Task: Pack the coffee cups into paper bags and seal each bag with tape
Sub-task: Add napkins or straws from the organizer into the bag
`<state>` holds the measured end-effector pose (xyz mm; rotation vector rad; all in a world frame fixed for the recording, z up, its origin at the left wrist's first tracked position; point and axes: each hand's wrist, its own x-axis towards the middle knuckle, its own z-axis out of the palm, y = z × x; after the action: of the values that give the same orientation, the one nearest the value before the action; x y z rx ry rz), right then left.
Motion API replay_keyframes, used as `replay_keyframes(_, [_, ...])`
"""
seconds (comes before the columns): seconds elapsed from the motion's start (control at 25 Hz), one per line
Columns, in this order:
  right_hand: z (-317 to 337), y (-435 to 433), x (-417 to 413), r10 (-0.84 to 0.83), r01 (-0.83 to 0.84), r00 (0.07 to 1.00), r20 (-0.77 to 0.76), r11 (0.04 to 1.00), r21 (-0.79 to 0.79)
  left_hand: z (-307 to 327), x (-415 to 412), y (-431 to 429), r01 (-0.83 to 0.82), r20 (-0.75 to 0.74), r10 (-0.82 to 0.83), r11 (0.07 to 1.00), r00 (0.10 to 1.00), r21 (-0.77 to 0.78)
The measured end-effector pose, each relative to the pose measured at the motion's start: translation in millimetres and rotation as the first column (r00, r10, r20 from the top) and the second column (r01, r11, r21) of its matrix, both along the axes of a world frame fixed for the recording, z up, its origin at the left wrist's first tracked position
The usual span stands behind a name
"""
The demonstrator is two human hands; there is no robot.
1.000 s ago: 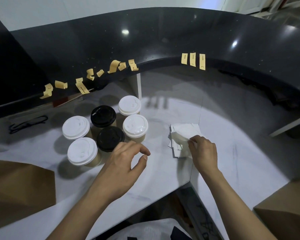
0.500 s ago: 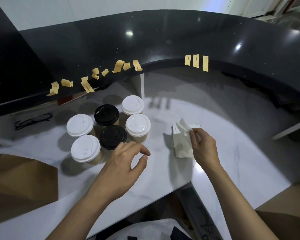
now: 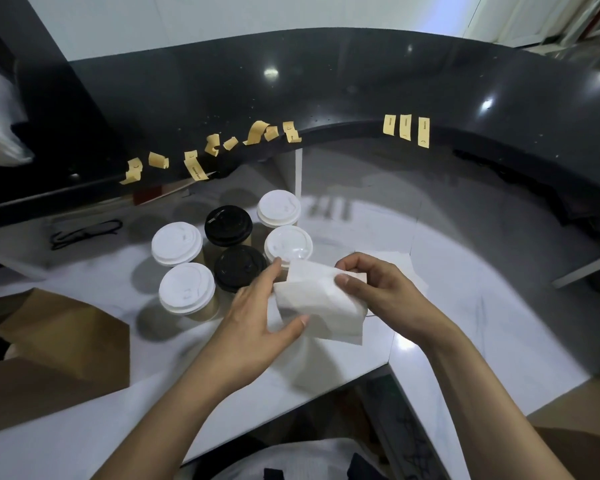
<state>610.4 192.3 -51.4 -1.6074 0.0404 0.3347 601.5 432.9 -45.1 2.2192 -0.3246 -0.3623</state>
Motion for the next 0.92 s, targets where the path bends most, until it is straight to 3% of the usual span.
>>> replay_keyframes(0.08, [3.5,6.2,-2.8,0.015,-0.014,1.000,-0.019,0.998,0.060,-1.1,-1.5,2.9,-0.073,-0.082,0.063,0.990,0.995,-0.124])
replay_keyframes(0.28, [5.2,21.1,-2.9,-0.049,0.056,0.997,-0.054,0.987,0.151,8.3,-3.2,8.7,-0.192,-0.027,0.191,0.954,0.981,-0.231])
replay_keyframes(0.4, [3.7,30.5,-3.9,0.024,-0.004,0.997,-0.075,0.969,0.246,12.1,-6.5,19.1,-0.248,-0.044,0.246,0.928,0.968,-0.278])
replay_keyframes(0.52, [3.8,46.1,-3.9,0.100,-0.086,0.993,-0.069,0.979,0.183,11.7,-10.2,35.8,-0.328,-0.050,0.327,0.905,0.944,-0.271])
replay_keyframes(0.92, [19.6,125.6,14.1,-0.083,0.080,0.996,0.017,0.989,0.128,40.3,-41.7,109.1,-0.408,0.072,0.429,0.891,0.901,-0.200])
